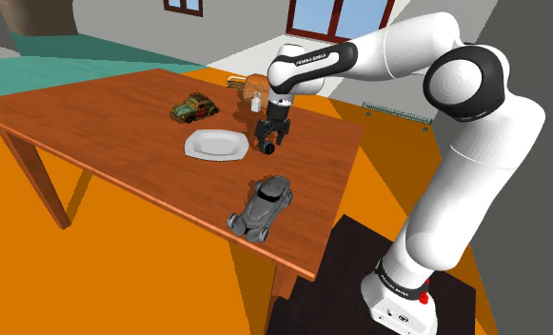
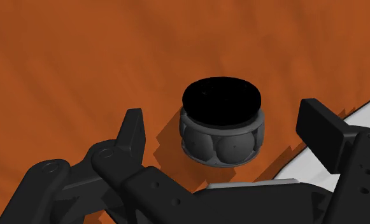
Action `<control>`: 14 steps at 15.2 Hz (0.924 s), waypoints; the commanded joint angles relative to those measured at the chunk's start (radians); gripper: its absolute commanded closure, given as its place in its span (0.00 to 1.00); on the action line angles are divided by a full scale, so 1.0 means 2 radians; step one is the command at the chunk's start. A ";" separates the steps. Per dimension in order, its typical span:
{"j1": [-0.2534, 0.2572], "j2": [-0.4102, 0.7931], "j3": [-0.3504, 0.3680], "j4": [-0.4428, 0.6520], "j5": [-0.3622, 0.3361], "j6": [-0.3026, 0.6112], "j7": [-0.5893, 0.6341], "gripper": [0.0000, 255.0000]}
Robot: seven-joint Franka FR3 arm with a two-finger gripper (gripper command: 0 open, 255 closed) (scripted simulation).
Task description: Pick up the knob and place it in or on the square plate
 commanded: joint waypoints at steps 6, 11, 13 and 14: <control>0.000 0.000 0.000 -0.001 0.000 0.001 0.000 1.00; 0.000 0.000 0.000 -0.001 0.000 0.001 0.000 1.00; 0.000 0.000 0.000 -0.001 0.000 0.001 0.000 1.00; 0.000 0.000 0.000 -0.001 0.000 0.001 0.000 1.00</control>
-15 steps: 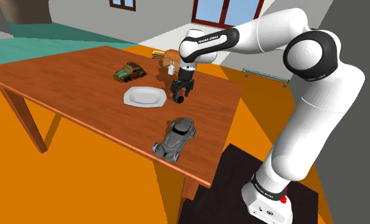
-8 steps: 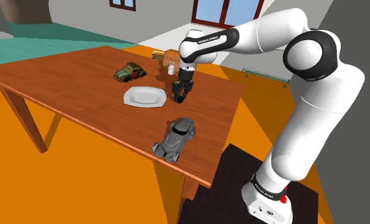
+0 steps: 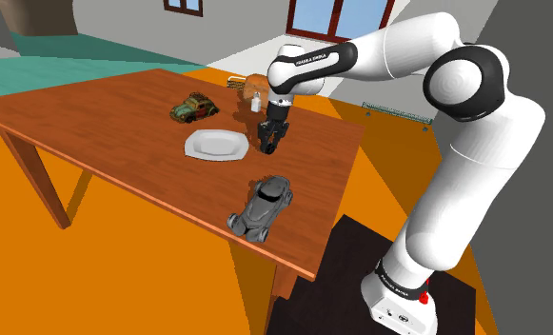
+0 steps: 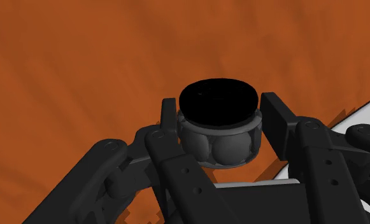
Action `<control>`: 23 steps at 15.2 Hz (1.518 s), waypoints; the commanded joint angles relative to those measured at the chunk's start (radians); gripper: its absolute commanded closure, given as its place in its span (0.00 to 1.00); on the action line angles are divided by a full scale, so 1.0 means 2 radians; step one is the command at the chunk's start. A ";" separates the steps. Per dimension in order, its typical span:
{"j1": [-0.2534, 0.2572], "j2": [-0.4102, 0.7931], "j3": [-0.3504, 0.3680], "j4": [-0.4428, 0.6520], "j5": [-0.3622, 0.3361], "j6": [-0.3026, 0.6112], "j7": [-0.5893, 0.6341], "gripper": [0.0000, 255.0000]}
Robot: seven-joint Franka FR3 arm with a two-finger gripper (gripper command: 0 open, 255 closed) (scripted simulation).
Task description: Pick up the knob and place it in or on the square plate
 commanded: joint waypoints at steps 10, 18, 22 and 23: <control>0.000 -0.015 -0.001 0.043 -0.007 -0.057 0.010 1.00; -0.001 -0.022 -0.001 0.089 -0.010 -0.109 0.018 1.00; 0.014 0.036 0.013 0.163 -0.003 -0.122 0.048 1.00; 0.017 0.051 0.016 0.184 -0.001 -0.126 0.056 1.00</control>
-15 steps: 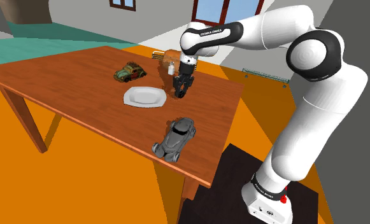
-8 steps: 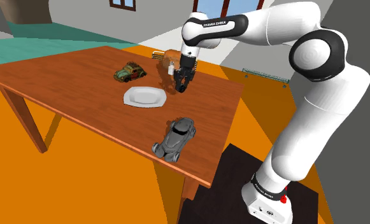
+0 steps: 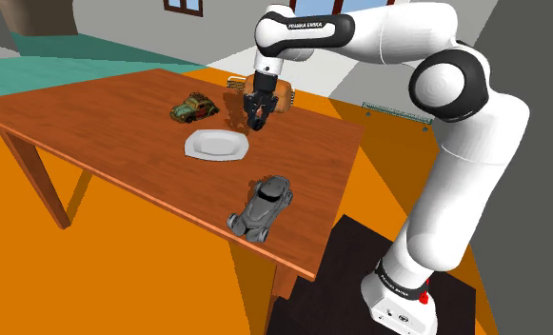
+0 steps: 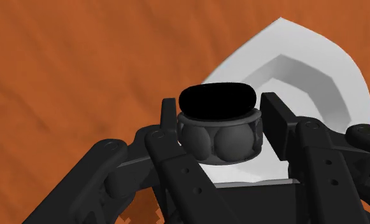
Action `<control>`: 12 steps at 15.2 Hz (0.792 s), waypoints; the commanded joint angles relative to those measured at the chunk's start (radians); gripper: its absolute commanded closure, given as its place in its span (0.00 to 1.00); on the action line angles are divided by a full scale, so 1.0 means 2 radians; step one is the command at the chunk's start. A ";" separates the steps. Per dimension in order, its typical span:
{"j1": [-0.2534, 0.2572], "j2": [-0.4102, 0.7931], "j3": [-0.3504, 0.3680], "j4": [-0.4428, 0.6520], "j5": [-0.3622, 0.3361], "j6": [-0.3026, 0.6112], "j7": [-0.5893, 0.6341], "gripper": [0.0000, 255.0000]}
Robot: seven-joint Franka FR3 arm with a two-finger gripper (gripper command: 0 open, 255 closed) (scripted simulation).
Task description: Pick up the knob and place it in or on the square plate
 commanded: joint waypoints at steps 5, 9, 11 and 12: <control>0.019 0.100 0.017 0.140 0.007 -0.034 0.044 1.00; 0.030 0.188 0.027 0.277 0.009 -0.079 0.075 1.00; 0.031 0.193 0.027 0.277 0.009 -0.075 0.076 1.00; 0.032 0.190 0.027 0.267 0.009 -0.067 0.075 1.00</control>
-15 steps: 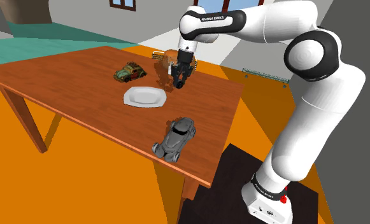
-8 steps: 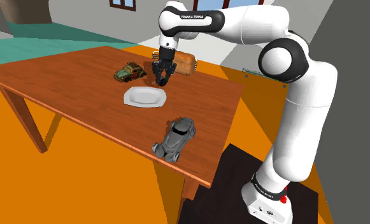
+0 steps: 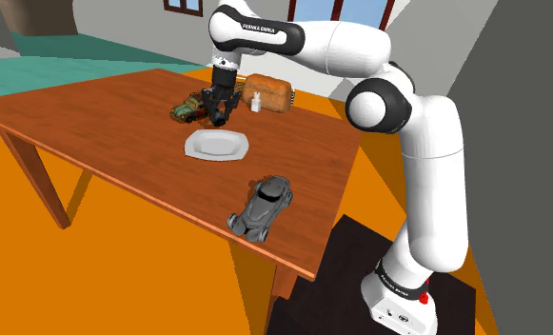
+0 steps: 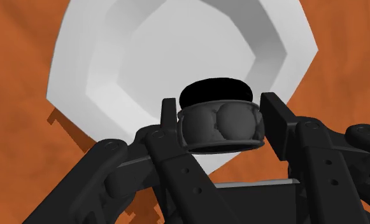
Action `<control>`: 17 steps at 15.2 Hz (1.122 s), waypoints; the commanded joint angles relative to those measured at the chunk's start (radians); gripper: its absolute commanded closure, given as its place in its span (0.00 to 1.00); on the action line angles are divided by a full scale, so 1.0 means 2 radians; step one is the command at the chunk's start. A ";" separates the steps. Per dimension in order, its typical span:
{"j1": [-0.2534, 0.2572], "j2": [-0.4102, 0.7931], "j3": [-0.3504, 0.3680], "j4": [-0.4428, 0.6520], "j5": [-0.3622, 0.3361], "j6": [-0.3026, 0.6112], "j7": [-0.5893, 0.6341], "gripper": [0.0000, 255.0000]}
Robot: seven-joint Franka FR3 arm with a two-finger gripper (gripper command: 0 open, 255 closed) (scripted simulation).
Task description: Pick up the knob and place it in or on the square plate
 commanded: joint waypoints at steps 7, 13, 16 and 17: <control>0.004 -0.005 0.000 -0.061 0.001 0.056 -0.006 1.00; 0.006 -0.005 0.001 -0.102 0.002 0.097 -0.012 1.00; 0.006 -0.005 0.001 -0.102 0.002 0.097 -0.012 1.00; 0.006 -0.005 0.001 -0.102 0.002 0.097 -0.012 1.00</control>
